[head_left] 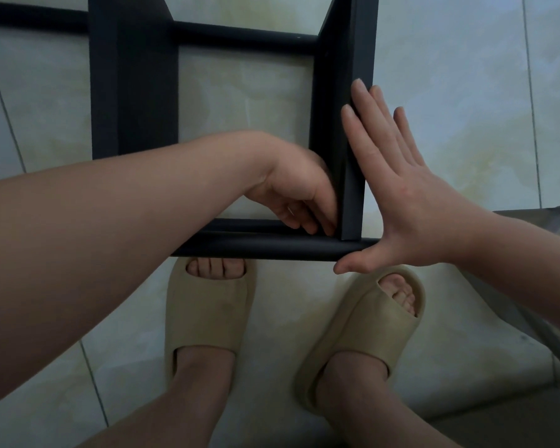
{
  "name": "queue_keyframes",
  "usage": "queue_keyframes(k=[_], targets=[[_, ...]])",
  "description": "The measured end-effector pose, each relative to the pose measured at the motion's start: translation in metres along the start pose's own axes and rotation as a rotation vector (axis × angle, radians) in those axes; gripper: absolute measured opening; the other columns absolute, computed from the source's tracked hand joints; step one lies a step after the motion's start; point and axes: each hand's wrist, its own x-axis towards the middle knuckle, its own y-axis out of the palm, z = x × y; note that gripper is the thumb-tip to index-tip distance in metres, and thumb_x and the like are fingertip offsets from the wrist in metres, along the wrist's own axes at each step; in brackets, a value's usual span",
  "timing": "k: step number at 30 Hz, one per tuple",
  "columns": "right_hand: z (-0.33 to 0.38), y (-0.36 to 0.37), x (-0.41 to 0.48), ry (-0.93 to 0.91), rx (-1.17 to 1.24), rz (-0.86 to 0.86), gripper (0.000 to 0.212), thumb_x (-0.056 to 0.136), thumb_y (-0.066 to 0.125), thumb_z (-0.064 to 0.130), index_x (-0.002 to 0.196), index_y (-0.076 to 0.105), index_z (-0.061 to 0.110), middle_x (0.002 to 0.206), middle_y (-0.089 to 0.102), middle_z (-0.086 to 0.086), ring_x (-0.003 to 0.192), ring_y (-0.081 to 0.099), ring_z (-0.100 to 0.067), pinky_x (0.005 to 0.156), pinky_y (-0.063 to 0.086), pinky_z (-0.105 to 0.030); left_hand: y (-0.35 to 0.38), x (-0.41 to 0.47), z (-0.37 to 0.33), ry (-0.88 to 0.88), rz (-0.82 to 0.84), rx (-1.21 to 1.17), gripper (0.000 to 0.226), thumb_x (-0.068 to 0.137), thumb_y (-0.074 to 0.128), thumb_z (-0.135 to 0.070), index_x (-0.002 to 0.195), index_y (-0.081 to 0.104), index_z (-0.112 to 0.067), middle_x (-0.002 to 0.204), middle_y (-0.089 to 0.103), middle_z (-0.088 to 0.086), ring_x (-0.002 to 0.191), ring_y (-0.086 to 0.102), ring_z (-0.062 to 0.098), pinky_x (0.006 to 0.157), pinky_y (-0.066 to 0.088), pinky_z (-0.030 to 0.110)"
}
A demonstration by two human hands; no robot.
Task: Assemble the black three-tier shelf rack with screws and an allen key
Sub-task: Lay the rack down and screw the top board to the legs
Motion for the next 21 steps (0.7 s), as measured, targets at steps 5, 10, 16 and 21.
queue_keyframes(k=[5, 10, 16, 21], targets=[[0.0004, 0.0002, -0.0014, 0.002, 0.002, 0.005, 0.145, 0.067, 0.059, 0.090, 0.160, -0.004, -0.001, 0.167, -0.014, -0.022, 0.154, -0.019, -0.035, 0.125, -0.005, -0.058, 0.0006, 0.0024, -0.0015, 0.000, 0.014, -0.012, 0.009, 0.089, 0.066, -0.006, 0.088, 0.071, -0.014, 0.077, 0.072, -0.002, 0.068, 0.060, 0.009, 0.066, 0.047, 0.021], [0.0004, 0.0007, -0.0011, 0.005, 0.009, 0.002, 0.145, 0.067, 0.061, 0.090, 0.160, -0.004, 0.000, 0.167, -0.015, -0.021, 0.154, -0.020, -0.034, 0.125, -0.005, -0.058, 0.0001, 0.0016, 0.0017, 0.013, 0.027, -0.034, 0.009, 0.090, 0.065, -0.005, 0.095, 0.069, -0.011, 0.082, 0.070, 0.000, 0.073, 0.059, 0.011, 0.069, 0.047, 0.022], [-0.0002, 0.0001, -0.0008, -0.005, 0.001, -0.003, 0.145, 0.067, 0.062, 0.089, 0.160, -0.003, -0.002, 0.167, -0.014, -0.022, 0.154, -0.018, -0.036, 0.125, -0.005, -0.059, -0.0032, -0.0015, 0.0045, -0.002, 0.059, -0.051, 0.009, 0.091, 0.064, -0.012, 0.093, 0.071, -0.018, 0.085, 0.072, -0.004, 0.081, 0.060, 0.013, 0.078, 0.046, 0.028], [-0.0004, 0.0006, -0.0015, -0.001, 0.007, -0.002, 0.145, 0.067, 0.061, 0.090, 0.160, -0.003, -0.001, 0.167, -0.014, -0.021, 0.154, -0.019, -0.035, 0.125, -0.006, -0.058, -0.0026, -0.0013, 0.0024, -0.037, 0.031, -0.002, 0.008, 0.091, 0.066, -0.017, 0.095, 0.072, -0.017, 0.085, 0.073, -0.006, 0.080, 0.058, 0.013, 0.075, 0.047, 0.026]])
